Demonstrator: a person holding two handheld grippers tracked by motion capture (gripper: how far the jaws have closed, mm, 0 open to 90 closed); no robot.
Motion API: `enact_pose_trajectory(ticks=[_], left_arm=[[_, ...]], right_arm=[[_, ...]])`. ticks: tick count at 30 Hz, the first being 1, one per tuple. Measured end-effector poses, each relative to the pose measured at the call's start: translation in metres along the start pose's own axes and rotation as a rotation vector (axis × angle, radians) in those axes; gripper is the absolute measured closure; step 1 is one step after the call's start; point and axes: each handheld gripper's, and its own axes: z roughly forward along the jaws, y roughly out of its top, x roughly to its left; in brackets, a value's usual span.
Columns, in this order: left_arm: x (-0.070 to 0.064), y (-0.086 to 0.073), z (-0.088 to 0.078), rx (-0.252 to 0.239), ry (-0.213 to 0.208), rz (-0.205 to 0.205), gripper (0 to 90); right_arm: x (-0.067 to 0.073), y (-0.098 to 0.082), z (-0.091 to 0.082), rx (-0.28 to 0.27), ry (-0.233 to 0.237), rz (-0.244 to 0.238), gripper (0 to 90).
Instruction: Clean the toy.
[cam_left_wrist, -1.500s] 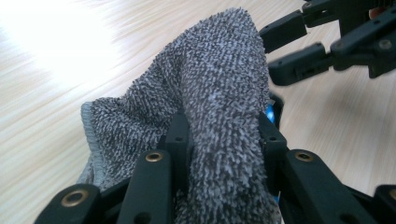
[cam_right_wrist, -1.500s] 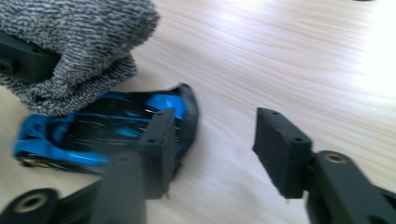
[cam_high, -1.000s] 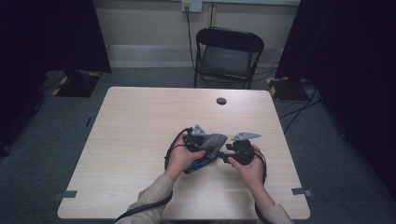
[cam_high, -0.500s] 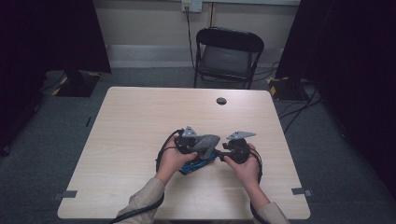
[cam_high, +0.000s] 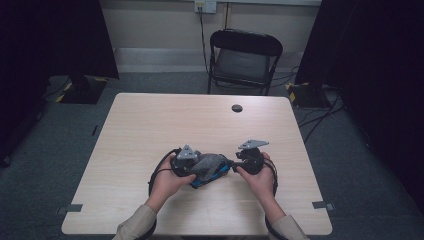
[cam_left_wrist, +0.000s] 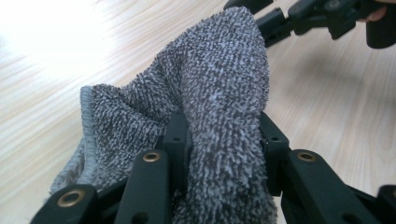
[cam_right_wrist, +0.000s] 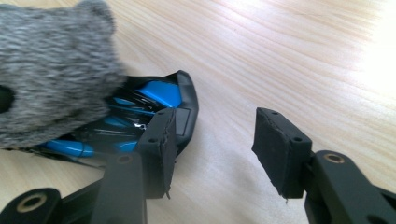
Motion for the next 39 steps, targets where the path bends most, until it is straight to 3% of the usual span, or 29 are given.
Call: enact_pose_trajectory(ticks=[7, 9, 15, 20, 31, 34, 39], left_arm=[[0.001, -0.012, -0.010, -0.003, 0.011, -0.011, 64.3], [0.001, -0.013, -0.009, -0.009, 0.011, -0.013, 64.4], [0.001, -0.014, -0.009, -0.011, 0.009, -0.018, 64.4], [0.003, -0.019, -0.013, -0.010, 0.001, -0.038, 64.4], [0.009, -0.057, -0.046, 0.027, 0.028, -0.084, 64.8], [0.008, -0.055, -0.051, 0.018, 0.035, -0.071, 64.9], [0.000, -0.028, -0.043, -0.037, 0.005, -0.047, 64.9]], right_arm=[[0.005, 0.004, 0.003, 0.004, 0.002, -0.004, 50.5], [0.009, 0.005, 0.006, 0.001, 0.029, -0.003, 50.6], [0.012, 0.004, 0.012, 0.019, 0.084, 0.005, 63.6], [0.006, 0.004, 0.009, 0.028, 0.090, 0.005, 72.6], [0.005, 0.003, 0.009, 0.017, 0.096, 0.010, 73.4], [0.006, 0.003, 0.009, 0.021, 0.093, 0.000, 72.7], [0.007, 0.003, 0.010, 0.024, 0.096, 0.000, 72.4]])
